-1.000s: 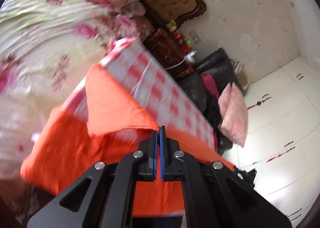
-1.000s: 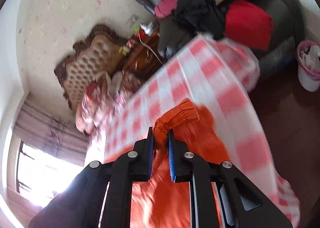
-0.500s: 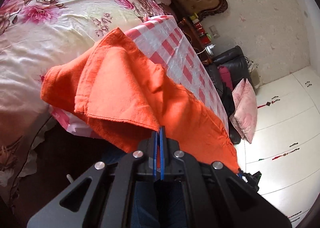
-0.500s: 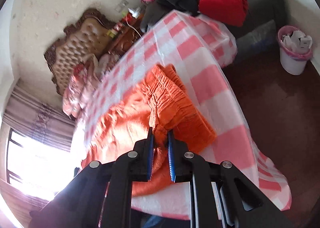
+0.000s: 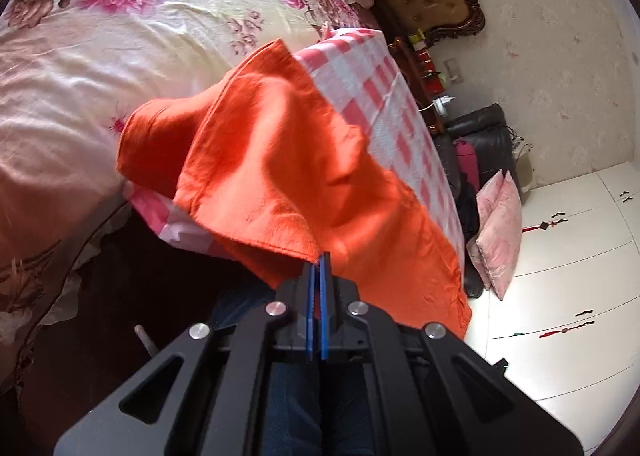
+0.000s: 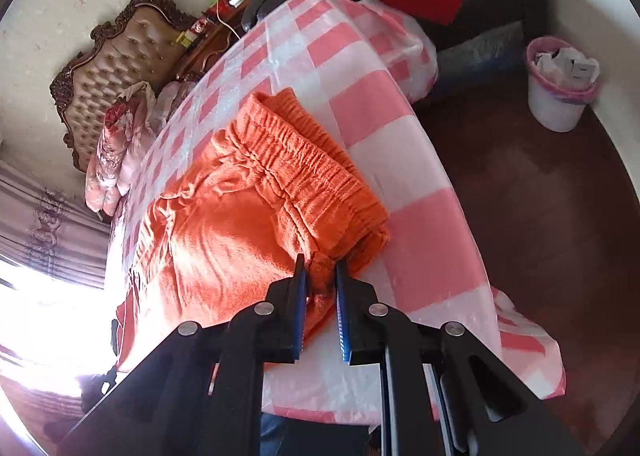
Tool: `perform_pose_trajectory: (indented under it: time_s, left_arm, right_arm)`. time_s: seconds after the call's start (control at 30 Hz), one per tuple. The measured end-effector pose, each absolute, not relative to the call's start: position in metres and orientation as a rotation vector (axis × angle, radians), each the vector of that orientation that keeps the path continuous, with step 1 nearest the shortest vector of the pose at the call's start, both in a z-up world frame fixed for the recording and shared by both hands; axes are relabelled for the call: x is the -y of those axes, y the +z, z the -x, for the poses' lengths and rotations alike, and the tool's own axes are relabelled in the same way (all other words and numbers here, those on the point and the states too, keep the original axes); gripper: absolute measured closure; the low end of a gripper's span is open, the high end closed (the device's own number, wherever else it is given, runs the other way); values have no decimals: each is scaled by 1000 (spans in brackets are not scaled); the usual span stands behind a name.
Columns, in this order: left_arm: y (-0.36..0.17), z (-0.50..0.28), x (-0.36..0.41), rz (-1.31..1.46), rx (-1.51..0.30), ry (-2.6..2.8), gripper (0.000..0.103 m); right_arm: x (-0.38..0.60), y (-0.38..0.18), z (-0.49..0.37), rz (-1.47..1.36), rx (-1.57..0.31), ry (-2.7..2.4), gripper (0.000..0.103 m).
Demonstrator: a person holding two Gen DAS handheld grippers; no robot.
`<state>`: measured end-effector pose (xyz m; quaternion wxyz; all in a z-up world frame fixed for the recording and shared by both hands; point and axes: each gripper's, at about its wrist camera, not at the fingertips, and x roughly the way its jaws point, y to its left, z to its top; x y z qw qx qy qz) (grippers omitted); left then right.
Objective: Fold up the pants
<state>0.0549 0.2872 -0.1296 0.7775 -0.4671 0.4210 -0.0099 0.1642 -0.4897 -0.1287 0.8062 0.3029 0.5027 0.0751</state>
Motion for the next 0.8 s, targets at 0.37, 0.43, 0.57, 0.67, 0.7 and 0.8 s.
perform_pose_trajectory:
  time_s: [0.37,0.43,0.57,0.67,0.7,0.8]
  left_arm:
    - [-162,-61,-279,978,-907,-71,91]
    - [-162,-60,-285,983,-869,-69,71]
    - [-159,-52,-307,1042,-794,-75,62]
    - [-159,-45,-329,1058,-752,-20,62]
    - [-160,-45,-334,1057,-748,-9,62]
    - [-167,-47,-342,1074,-755,0,62]
  right_arm:
    - [487,-129,-130,-494,-1052,-27,90]
    - [486,-127,-124,-461,-1045,-77,90]
    - [478,-120,-115,-362,-1030,-201,90]
    - [469,-121,-119,-276,-1033,-269,90]
    - [464,-121,-119,-244,-1037,-285,90]
    - [449,-120,-126,-137,-1048,-334,90]
